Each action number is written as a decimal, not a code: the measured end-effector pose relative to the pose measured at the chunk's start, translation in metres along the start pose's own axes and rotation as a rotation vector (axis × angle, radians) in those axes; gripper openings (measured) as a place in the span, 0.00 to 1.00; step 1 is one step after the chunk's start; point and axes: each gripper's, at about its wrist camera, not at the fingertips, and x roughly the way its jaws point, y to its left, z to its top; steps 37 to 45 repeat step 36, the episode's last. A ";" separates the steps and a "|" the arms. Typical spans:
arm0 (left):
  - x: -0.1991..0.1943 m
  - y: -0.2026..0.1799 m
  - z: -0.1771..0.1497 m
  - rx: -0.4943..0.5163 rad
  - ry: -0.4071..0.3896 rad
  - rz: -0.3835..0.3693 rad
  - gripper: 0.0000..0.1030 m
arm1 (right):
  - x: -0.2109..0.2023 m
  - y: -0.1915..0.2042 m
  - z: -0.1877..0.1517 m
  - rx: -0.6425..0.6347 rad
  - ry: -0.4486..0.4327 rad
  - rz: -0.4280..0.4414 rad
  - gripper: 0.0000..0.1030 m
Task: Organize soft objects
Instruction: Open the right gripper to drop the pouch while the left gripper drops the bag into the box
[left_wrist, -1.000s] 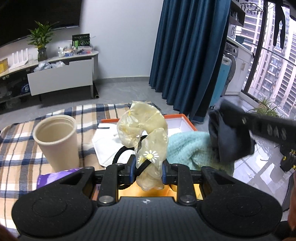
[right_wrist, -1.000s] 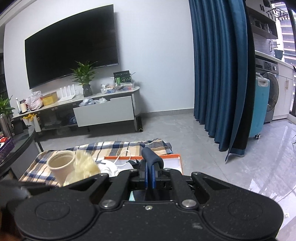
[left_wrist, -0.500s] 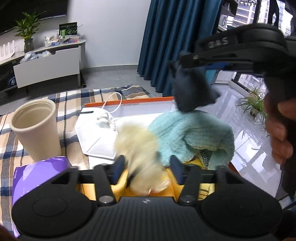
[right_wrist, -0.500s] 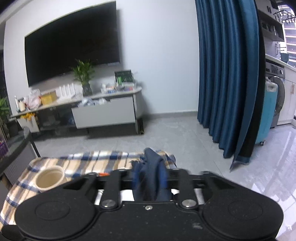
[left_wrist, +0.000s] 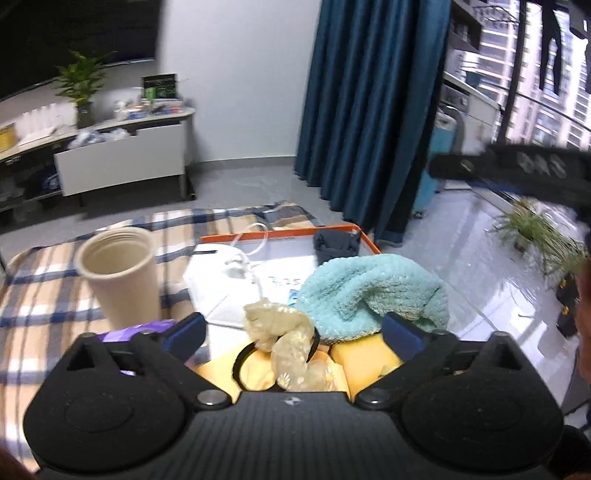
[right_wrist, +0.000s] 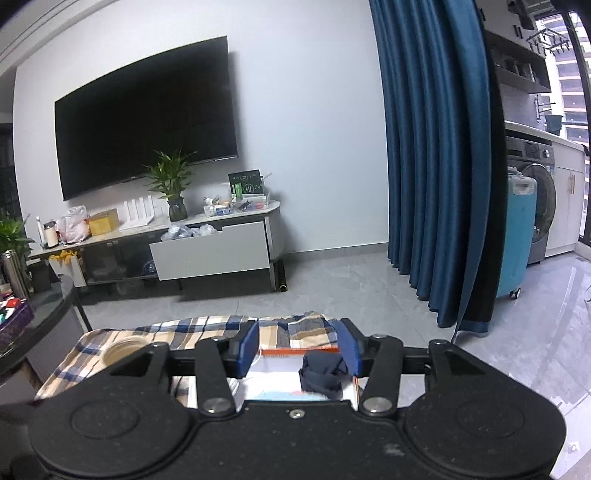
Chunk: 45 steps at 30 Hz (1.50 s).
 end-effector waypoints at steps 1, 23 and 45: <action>-0.006 -0.001 0.000 -0.011 -0.002 0.016 1.00 | -0.009 0.000 -0.004 -0.008 0.001 -0.010 0.60; -0.056 -0.024 -0.061 -0.095 0.079 0.217 1.00 | -0.087 0.017 -0.095 0.035 0.172 -0.017 0.68; -0.057 -0.029 -0.066 -0.092 0.083 0.199 1.00 | -0.090 0.022 -0.096 0.040 0.177 -0.009 0.69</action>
